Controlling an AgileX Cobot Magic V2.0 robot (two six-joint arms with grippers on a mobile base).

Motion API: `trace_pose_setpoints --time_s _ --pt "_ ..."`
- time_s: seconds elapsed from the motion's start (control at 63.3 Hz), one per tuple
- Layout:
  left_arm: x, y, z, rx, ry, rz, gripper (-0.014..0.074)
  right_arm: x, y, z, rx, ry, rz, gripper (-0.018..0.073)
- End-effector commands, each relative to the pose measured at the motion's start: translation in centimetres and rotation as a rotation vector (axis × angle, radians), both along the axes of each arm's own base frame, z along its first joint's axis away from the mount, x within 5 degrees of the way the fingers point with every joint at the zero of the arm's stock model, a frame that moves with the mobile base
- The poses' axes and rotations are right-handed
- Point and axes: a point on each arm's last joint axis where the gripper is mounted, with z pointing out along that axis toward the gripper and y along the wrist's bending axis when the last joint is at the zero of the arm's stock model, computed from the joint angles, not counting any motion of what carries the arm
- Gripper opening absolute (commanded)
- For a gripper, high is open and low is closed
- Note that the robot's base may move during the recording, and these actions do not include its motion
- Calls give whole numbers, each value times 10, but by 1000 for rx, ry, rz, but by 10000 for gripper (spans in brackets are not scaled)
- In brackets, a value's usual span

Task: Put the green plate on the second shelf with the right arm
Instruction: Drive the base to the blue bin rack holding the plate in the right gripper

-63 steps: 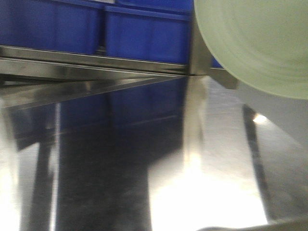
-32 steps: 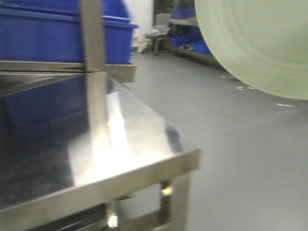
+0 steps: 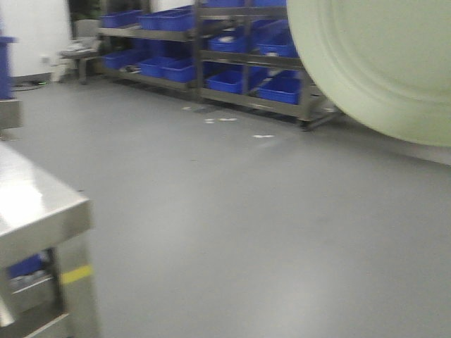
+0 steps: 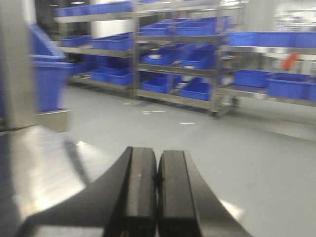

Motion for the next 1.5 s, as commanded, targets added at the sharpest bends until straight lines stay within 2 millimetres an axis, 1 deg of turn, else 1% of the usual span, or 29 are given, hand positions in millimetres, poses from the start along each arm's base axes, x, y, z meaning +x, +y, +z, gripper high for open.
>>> trace_pose_setpoints --time_s 0.0,1.484 --pt "0 0 -6 -16 -53 -4 130 -2 -3 22 35 -146 -23 60" --pt "0 0 -6 -16 -53 -4 130 -2 -3 22 35 -146 -23 60"
